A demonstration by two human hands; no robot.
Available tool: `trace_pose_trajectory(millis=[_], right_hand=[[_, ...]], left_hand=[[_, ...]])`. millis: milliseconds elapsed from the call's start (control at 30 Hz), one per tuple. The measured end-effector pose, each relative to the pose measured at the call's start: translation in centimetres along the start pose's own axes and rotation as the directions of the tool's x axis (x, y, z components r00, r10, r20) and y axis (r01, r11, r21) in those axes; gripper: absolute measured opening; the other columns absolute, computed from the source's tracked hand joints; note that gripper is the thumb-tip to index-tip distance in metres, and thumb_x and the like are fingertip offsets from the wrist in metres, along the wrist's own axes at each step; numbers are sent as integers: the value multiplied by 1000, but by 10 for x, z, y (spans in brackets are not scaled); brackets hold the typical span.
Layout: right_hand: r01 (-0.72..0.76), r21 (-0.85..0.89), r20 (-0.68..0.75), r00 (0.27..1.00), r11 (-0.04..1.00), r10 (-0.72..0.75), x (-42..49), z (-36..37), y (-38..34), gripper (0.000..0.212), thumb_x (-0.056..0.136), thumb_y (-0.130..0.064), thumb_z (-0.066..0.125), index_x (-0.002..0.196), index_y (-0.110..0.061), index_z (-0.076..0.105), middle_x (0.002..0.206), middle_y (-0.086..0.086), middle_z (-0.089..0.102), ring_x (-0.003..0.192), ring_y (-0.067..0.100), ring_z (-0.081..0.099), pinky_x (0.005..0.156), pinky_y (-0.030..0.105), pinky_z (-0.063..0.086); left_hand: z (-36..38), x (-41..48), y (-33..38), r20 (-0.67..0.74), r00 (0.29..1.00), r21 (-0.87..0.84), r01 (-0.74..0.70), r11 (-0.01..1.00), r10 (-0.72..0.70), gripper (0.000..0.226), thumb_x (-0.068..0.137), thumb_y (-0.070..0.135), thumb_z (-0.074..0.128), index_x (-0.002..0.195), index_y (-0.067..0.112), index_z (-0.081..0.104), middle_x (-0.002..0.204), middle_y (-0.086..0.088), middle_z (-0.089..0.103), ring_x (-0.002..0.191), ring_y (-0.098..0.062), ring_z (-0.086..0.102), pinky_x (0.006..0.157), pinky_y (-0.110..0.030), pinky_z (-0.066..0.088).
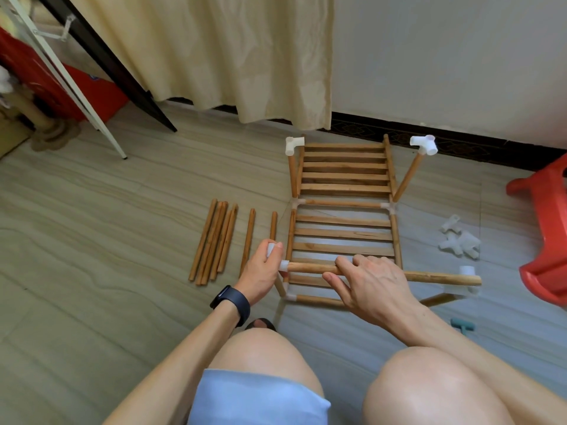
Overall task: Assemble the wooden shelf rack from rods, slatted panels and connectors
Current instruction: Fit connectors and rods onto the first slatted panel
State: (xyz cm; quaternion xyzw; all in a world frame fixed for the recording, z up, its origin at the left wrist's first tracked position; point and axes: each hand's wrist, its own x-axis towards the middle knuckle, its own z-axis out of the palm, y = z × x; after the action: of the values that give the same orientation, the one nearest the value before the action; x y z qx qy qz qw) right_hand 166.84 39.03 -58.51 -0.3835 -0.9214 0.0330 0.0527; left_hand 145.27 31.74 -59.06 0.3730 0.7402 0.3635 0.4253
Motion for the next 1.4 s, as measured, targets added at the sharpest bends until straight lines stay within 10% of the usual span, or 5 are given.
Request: trace_pose_trajectory(millis=[300, 700, 900, 1067, 1400], right_hand=[[16, -23, 51, 999, 1000, -15, 5, -5, -6, 45, 100, -63, 16, 88, -28, 41, 69, -7, 46, 53, 23, 45, 50, 31, 30], [96, 31, 128, 987, 995, -99, 14, -10, -14, 38, 102, -59, 17, 89, -28, 34, 64, -7, 43, 47, 16, 45, 47, 31, 36], [155, 78, 190, 967, 985, -167, 22, -7, -24, 34, 103, -55, 16, 96, -26, 32, 59, -4, 40, 46, 16, 40, 46, 32, 36], [156, 113, 213, 961, 981, -177, 31, -10, -29, 35, 104, -54, 18, 97, -24, 35, 60, -3, 41, 47, 20, 41, 48, 33, 38], [205, 162, 266, 933, 965, -243, 31, -28, -2, 41, 101, -61, 32, 109, -26, 50, 91, -4, 61, 75, 21, 57, 62, 34, 44]], left_hand=[[-3, 4, -2, -19, 1000, -2, 15, 1000, -15, 25, 107, 40, 37, 97, 21, 51, 93, -21, 63, 90, -36, 67, 82, -45, 55], [0, 8, -5, -58, 998, -29, -20, 999, 18, 24, 107, 36, 38, 93, 21, 50, 80, -3, 55, 75, -20, 63, 78, -41, 55], [0, 6, -7, -67, 998, -7, -3, 1000, 3, 24, 108, 32, 38, 89, 19, 48, 77, -3, 53, 56, 4, 54, 55, -10, 43], [-5, 6, -4, -84, 996, -16, 36, 999, -38, 25, 108, 32, 38, 92, 16, 49, 83, -11, 56, 69, -11, 57, 53, -8, 42], [-19, 9, 24, 91, 993, 420, 30, 907, -75, 29, 108, 36, 32, 112, 13, 49, 89, -3, 57, 70, -12, 51, 57, -26, 39]])
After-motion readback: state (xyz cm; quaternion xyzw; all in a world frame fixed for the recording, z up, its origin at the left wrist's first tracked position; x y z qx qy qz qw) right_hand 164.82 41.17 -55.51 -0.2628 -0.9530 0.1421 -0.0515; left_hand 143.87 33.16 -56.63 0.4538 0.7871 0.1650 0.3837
